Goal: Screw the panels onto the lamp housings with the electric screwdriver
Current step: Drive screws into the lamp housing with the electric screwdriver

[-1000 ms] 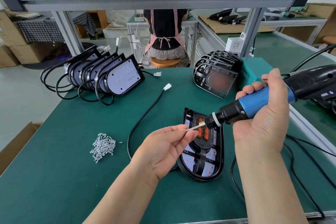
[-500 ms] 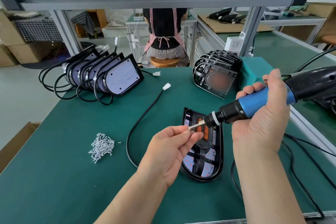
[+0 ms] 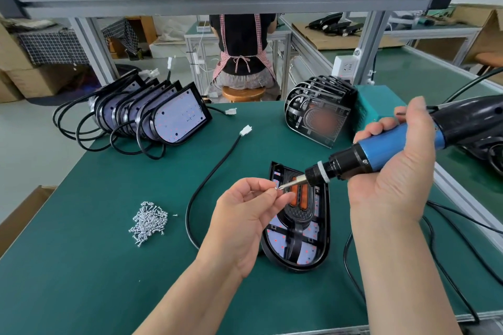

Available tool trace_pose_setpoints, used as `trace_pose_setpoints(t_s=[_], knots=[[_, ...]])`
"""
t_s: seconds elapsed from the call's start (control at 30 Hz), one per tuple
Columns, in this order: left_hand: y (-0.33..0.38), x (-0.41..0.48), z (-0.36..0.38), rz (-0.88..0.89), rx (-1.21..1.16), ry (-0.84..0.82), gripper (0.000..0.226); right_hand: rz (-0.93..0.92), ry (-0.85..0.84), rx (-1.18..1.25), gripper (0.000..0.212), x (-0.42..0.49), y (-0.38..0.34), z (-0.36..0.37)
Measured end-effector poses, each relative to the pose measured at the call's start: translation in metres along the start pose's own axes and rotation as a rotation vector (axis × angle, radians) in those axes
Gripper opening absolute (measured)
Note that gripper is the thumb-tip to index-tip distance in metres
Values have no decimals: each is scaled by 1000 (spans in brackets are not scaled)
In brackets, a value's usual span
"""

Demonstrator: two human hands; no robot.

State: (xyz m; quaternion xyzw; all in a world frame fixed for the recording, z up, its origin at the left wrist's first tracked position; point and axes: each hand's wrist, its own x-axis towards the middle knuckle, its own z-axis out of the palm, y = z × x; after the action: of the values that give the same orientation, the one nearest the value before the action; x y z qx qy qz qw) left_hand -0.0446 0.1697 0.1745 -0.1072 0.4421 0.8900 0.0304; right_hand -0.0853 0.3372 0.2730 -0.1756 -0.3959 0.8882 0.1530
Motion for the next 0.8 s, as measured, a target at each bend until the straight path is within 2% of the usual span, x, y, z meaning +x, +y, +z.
trace_pose_setpoints(t_s=[0.27, 0.37, 0.53, 0.67, 0.73, 0.8], knots=[[-3, -1, -1, 4, 26, -5, 12, -4, 32, 42, 30, 18, 3, -6], [-3, -1, 0, 6, 21, -5, 11, -75, 84, 178, 24, 17, 13, -8], [-3, -1, 0, 45, 57, -19, 15, -161, 39, 242, 22, 4, 26, -6], [-9, -1, 0, 193, 239, -4, 19, -124, 53, 137, 26, 5, 17, -2], [-13, 0, -1, 296, 386, 1, 28, -74, 35, 9, 25, 9, 12, 0], [-17, 0, -4, 352, 486, -11, 35, -66, 25, -7, 20, 12, 15, -3]])
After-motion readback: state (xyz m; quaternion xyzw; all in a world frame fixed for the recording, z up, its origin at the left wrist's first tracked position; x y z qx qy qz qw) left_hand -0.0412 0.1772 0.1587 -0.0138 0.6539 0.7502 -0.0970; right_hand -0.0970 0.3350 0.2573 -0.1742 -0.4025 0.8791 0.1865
